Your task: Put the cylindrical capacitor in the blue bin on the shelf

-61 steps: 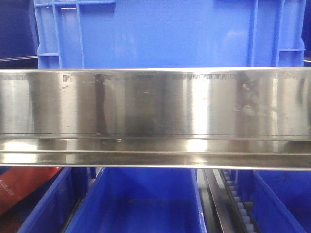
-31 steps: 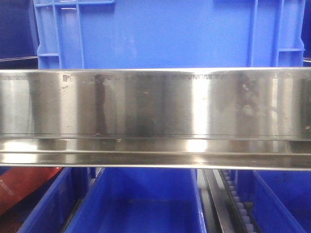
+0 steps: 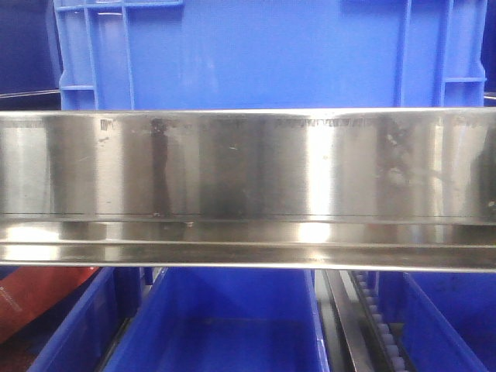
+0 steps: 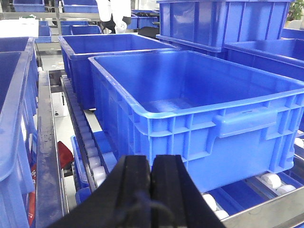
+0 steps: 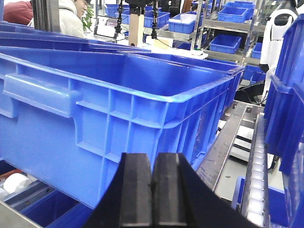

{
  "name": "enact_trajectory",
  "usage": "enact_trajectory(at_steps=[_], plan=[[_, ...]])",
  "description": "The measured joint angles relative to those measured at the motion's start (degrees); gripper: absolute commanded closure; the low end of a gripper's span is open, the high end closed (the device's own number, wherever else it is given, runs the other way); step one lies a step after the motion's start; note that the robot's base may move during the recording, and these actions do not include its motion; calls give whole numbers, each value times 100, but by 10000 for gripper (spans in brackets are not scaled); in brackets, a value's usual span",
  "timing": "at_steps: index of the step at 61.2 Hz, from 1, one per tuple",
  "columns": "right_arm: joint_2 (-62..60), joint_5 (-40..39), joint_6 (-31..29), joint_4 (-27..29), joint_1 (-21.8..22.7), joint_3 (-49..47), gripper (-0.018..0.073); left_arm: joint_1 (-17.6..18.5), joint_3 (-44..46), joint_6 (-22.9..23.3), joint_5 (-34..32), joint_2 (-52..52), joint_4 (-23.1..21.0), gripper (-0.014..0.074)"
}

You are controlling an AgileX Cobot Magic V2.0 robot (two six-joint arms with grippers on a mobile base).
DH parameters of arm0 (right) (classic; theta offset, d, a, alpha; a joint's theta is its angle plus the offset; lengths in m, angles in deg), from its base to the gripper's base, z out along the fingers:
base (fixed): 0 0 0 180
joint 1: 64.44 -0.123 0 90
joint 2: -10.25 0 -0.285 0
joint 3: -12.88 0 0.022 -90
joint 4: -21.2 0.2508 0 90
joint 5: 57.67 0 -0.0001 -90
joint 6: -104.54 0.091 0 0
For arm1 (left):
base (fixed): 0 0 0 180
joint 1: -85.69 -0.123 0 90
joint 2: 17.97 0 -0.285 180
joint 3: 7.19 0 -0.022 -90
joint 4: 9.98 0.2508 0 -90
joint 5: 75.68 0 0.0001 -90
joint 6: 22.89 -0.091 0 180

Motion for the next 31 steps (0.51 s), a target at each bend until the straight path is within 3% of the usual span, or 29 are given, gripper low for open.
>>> enact_trajectory(at_steps=[23, 31], plan=[[0, -15, 0, 0, 0, 0, 718, 0, -36, 0, -12, 0, 39, 707], [0, -15, 0, 0, 0, 0, 718, -264, -344, 0, -147, -123, 319, 707]])
